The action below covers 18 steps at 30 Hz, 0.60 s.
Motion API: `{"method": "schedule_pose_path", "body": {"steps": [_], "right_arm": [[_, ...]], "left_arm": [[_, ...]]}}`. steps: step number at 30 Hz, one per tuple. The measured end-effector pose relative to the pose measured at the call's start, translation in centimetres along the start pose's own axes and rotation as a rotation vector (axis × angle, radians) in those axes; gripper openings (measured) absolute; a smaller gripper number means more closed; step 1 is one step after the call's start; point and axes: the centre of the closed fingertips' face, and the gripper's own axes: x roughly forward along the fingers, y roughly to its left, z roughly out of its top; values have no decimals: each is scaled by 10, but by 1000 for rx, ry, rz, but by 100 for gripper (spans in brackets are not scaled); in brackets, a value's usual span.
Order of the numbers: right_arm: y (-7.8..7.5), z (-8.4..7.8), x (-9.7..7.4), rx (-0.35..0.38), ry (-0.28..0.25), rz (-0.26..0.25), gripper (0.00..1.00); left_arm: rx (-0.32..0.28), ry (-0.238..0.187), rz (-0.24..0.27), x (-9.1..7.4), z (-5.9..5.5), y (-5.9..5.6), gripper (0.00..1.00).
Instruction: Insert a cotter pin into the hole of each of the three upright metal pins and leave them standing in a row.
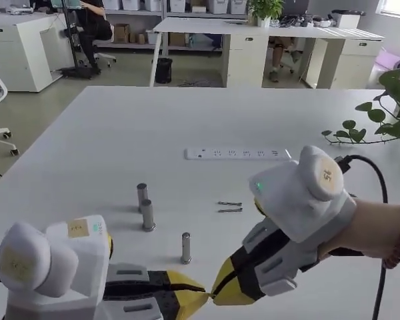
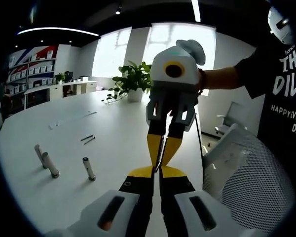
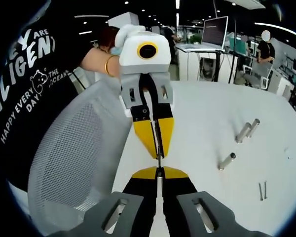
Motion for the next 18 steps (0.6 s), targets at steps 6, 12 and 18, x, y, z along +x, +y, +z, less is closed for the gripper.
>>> {"method": "schedule_pose_path", "body": {"steps": [6, 12, 18], "right_arm": [[-3, -4, 2, -14, 39, -4, 0], [-11, -15, 1, -18, 126, -45, 0], [-26, -24, -2, 11, 202, -95, 0]], "left_arm": [[8, 7, 39, -1, -3, 5, 5], [4, 3, 102, -6, -4, 17, 10], [-3, 4, 193, -11, -8, 36, 12]]}}
